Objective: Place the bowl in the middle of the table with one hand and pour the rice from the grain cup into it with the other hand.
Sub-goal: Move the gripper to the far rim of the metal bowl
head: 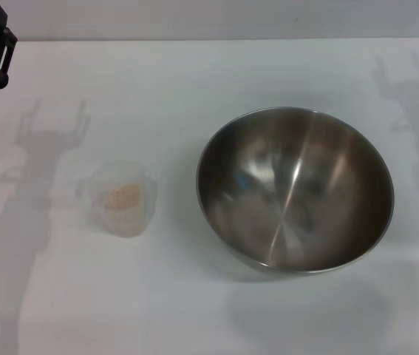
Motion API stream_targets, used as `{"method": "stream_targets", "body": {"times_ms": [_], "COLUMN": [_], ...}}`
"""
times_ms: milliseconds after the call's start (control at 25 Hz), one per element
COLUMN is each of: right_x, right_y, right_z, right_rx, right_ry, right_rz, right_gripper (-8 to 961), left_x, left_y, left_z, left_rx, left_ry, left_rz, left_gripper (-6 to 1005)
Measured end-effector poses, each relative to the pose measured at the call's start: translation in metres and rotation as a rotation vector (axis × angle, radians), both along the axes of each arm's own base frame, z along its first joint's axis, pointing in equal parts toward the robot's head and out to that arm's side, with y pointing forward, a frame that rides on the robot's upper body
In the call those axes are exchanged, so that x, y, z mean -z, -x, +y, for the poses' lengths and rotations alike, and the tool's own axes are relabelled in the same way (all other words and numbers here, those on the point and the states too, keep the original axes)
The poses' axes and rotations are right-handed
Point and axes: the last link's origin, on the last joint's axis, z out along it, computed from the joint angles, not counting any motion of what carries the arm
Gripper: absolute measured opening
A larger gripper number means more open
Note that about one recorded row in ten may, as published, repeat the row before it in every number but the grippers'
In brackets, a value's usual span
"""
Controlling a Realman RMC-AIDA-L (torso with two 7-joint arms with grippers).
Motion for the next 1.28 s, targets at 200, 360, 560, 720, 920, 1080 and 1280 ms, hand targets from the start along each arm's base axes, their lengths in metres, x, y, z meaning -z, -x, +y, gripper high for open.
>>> {"method": "stream_targets", "body": {"times_ms": [200, 360, 560, 720, 920, 1080, 1280], "right_x": [0.000, 0.000, 0.004, 0.009, 0.019, 0.026, 0.027], "right_y": [0.000, -0.001, 0.002, 0.015, 0.034, 0.054, 0.100], "right_z": [0.000, -0.001, -0.001, 0.007, 0.027, 0.036, 0.039], "right_rx": [0.001, 0.006, 0.011, 0.015, 0.076, 0.108, 0.183], "right_ry": [0.000, -0.005, -0.045, -0.061, 0.057, 0.167, 0.417], "right_rz": [-0.002, -0.017, -0.175, -0.267, -0.193, -0.150, -0.102], "right_gripper": [654, 652, 649, 647, 644, 642, 639], "left_x": [0.000, 0.000, 0.000, 0.000, -0.001, -0.001, -0.003], "left_y": [0.000, 0.000, -0.001, 0.000, 0.001, 0.003, 0.004], "left_z": [0.000, 0.000, 0.001, 0.000, 0.000, 0.000, 0.000], "left_rx": [-0.001, -0.001, 0.002, -0.001, -0.005, -0.008, -0.012], "left_ry": [0.000, 0.000, 0.001, 0.000, -0.003, -0.004, -0.008], "left_rz": [0.000, -0.001, 0.000, 0.000, 0.000, 0.003, 0.001], "left_gripper": [785, 785, 784, 784, 784, 784, 785]}}
